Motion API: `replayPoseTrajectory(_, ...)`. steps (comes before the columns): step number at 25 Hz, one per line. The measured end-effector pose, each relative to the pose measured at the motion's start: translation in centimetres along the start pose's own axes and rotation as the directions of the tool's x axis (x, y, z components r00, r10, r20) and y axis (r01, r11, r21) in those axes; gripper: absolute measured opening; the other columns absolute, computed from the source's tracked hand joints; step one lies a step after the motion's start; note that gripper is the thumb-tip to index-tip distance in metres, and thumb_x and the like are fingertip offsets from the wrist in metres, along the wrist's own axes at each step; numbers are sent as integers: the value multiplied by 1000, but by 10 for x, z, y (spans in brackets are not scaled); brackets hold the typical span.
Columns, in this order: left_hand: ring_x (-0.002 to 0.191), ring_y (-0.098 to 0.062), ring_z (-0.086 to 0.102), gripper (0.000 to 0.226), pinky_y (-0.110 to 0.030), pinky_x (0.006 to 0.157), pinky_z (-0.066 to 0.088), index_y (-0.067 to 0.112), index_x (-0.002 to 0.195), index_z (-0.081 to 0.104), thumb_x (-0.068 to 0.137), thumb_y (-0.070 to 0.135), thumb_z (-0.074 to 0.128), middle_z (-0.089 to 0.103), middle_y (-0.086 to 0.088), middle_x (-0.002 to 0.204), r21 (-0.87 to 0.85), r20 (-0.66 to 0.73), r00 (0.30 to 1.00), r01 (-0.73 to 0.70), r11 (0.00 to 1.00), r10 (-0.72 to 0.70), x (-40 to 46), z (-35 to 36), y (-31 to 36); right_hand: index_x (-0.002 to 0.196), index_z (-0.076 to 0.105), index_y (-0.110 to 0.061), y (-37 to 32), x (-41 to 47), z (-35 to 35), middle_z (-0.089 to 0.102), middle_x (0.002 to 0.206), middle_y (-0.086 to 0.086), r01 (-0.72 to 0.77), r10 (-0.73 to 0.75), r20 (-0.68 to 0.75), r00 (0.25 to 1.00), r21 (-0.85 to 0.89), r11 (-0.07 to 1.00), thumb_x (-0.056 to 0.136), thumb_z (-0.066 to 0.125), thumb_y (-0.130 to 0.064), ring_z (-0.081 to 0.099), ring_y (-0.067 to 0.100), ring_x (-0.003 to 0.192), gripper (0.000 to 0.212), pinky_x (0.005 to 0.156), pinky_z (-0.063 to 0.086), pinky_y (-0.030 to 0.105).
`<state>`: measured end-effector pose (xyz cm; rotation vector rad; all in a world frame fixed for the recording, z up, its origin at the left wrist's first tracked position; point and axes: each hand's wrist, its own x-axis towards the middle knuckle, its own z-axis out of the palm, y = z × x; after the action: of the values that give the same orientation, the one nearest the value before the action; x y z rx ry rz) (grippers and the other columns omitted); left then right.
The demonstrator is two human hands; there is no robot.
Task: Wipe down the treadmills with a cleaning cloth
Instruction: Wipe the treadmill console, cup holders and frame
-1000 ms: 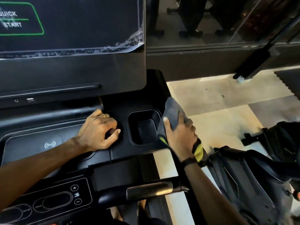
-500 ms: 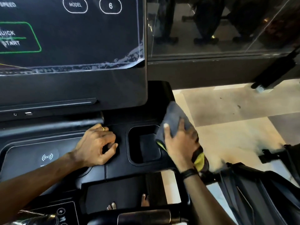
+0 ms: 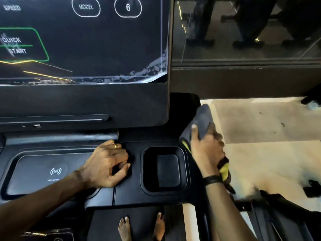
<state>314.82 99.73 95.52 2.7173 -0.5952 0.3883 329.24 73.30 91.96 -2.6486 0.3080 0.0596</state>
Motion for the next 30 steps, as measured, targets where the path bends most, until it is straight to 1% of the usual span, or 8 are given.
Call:
replayPoseTrajectory(6,54,-25,41,31,-33,62,30,14,61,46,89,23,52,42,1,60,-7,39,999,2,1000,-1,1,-3,-2,160,17,-25,-101,54,1,21,160,27,266,-241,139,961,-206,942,100,37,-61,25,49,143,73,114,25,61)
replayPoseTrajectory(8,55,-26,41,31,-35,61,33,13,62,46,91,23,50,43,-1,61,-30,48,999,-18,999,19,1,-6,-3,161,12,-18,-128,6,22,12,165,20,461,-454,174,874,0,887,99,56,-40,17,44,150,79,121,13,54)
replayPoseTrajectory(11,53,-30,41,43,-36,59,33,10,61,46,100,27,37,44,-5,59,-26,-1,1000,-31,999,31,2,-13,2,118,70,-13,-153,-61,34,65,133,9,522,-645,322,693,392,758,91,66,-23,52,34,127,29,104,28,33)
replayPoseTrajectory(13,51,-30,42,47,-36,60,31,9,59,46,101,26,33,45,-7,57,11,-18,998,-57,998,57,1,-22,8,89,72,-14,-157,-71,21,73,105,10,607,-674,265,690,295,738,89,66,-24,62,34,105,11,90,42,37)
replayPoseTrajectory(15,50,-31,43,40,-37,60,31,9,59,46,96,22,39,46,-7,56,48,-4,994,-106,993,106,-4,-33,9,76,73,-14,-145,-80,12,73,84,14,705,-704,28,710,-42,708,81,75,-27,67,35,85,14,81,53,41)
replayPoseTrajectory(20,46,-32,47,32,-37,56,36,9,59,46,89,18,40,46,-6,53,37,-60,997,-39,999,41,-28,-76,-19,137,56,-21,-97,-167,17,43,142,23,697,-698,89,710,-225,681,89,48,-49,39,46,127,56,105,30,66)
replayPoseTrajectory(26,46,-31,49,27,-34,60,34,9,59,50,83,15,40,50,-5,54,18,-72,976,-203,979,203,-14,-67,-8,131,50,-39,-33,-213,-2,41,143,7,868,-845,199,496,-91,488,71,62,-54,42,31,124,63,101,33,51)
replayPoseTrajectory(30,47,-28,50,23,-31,58,36,11,59,51,81,15,43,50,-2,54,-61,-14,951,-309,949,308,4,-49,14,131,53,-38,40,-168,-48,50,134,4,792,-751,255,609,-257,554,63,75,-38,51,31,118,72,95,38,46)
